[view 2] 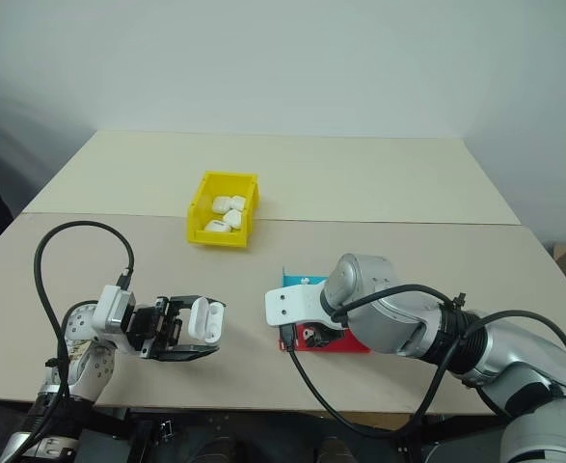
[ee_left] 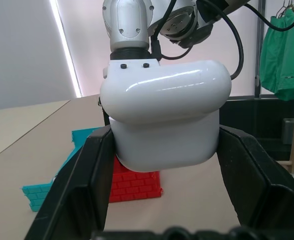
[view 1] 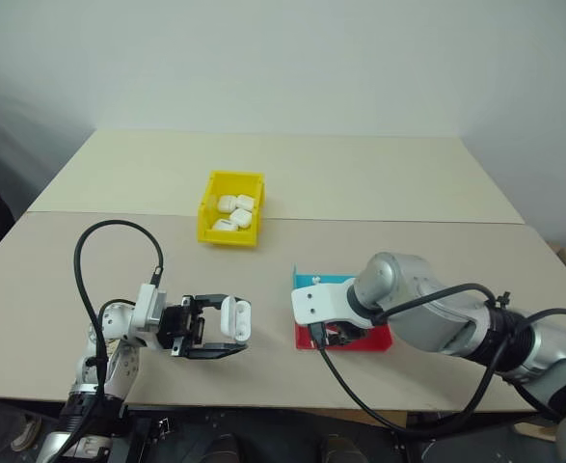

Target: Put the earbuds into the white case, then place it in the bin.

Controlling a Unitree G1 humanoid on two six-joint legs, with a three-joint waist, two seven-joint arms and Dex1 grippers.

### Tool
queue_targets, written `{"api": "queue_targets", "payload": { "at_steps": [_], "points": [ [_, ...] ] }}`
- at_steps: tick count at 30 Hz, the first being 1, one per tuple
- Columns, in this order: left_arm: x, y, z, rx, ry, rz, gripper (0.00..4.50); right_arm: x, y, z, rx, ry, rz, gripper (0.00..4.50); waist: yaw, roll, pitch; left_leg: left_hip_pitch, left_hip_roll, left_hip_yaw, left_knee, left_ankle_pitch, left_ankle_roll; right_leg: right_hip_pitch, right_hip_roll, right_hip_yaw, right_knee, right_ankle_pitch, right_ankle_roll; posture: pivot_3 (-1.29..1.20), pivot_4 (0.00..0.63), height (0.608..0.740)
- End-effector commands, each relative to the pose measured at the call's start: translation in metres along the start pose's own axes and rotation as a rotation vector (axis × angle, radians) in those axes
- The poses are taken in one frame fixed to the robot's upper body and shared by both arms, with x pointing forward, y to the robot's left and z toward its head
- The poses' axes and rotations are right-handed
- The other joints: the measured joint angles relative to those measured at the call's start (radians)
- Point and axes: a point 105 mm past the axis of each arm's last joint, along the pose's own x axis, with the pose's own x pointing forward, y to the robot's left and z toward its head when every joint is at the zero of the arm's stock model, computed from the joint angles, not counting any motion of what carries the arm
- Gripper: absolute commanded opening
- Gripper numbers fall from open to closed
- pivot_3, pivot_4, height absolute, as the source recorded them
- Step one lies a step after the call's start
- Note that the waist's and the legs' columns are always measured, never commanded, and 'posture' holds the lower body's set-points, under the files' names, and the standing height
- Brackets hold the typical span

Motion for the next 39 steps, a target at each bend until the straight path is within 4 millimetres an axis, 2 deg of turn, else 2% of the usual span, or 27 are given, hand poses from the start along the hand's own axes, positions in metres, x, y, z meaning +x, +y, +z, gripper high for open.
{"api": "queue_targets", "payload": {
  "at_steps": [1,18,22,39],
  "points": [
    [-0.0007,-0.0006,0.0035,0.034,0.014,-0.016,2.82,-0.0053,-0.0076,0.0031,-0.011,0.004,-0.048,2.64,0.0,0.0,0.0,0.0,0.0,0.0,0.0,0.0,0.0,0.0,0.0,0.0,0.0,0.0,0.0,0.0,0.15,0.74],
    [-0.0007,-0.0001,0.0028,0.059,0.045,-0.027,2.82,0.0008,-0.0064,0.0004,-0.009,0.021,-0.043,2.64,-0.001,0.0,0.0,0.0,0.0,0.0,0.0,0.0,0.0,0.0,0.0,0.0,0.0,0.0,0.0,0.0,0.15,0.74],
    [-0.0019,0.0005,0.0028,0.055,0.052,-0.026,2.82,0.001,-0.0061,0.0007,-0.004,0.018,-0.045,1.77,-0.001,0.0,0.0,0.0,0.0,0.0,0.0,0.0,0.0,0.0,0.0,0.0,0.0,0.0,0.0,0.0,0.15,0.74],
    [-0.0035,0.0017,0.0009,0.057,0.072,-0.024,2.82,0.0027,-0.0037,-0.0003,-0.029,0.024,-0.037,1.77,-0.001,0.0,0.0,0.0,0.0,0.0,0.0,0.0,0.0,0.0,0.0,0.0,0.0,0.0,0.0,0.0,0.15,0.74]
  ]
}}
